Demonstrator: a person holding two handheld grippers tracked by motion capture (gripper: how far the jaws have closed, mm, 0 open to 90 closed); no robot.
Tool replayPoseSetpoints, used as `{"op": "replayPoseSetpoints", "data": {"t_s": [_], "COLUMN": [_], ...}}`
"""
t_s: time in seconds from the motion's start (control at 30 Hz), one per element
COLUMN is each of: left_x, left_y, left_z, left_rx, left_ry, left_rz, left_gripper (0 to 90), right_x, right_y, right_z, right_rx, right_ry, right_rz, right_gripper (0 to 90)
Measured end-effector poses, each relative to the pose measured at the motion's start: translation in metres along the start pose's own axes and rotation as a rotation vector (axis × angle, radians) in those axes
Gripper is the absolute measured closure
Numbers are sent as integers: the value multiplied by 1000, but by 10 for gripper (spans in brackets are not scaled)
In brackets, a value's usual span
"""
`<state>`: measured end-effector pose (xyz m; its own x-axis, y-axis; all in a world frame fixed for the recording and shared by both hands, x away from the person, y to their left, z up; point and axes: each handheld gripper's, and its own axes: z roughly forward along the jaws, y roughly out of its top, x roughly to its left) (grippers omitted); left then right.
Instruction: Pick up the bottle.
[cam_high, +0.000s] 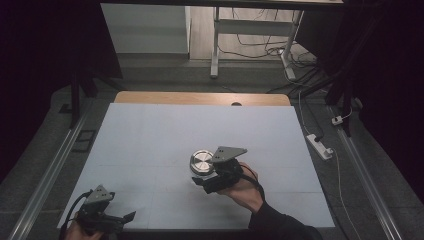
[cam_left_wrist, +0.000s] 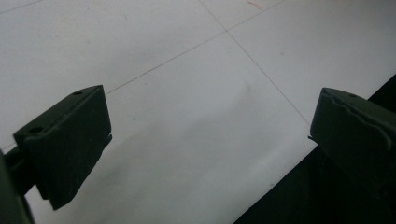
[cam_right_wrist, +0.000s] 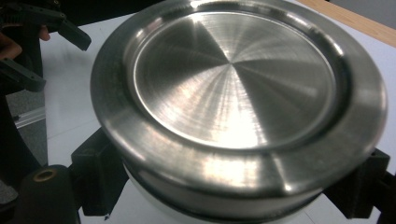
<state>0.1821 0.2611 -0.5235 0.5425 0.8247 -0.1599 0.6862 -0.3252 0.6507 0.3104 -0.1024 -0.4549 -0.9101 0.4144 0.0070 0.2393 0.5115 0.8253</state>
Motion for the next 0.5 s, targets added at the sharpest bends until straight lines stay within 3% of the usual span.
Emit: {"op": "replayPoseSetpoints", "data": {"t_s": [0.5], "left_x": [-1], "left_y": [0], "left_z": [-1], "left_rx": [-4], "left_ry": [10], "left_rz": [-1], "left_gripper": [0], "right_x": [3], "right_y": [5], "right_z": [5], "right_rx": [0], "right_ry": [0], "right_rz": [-9], "right_gripper": [149]}}
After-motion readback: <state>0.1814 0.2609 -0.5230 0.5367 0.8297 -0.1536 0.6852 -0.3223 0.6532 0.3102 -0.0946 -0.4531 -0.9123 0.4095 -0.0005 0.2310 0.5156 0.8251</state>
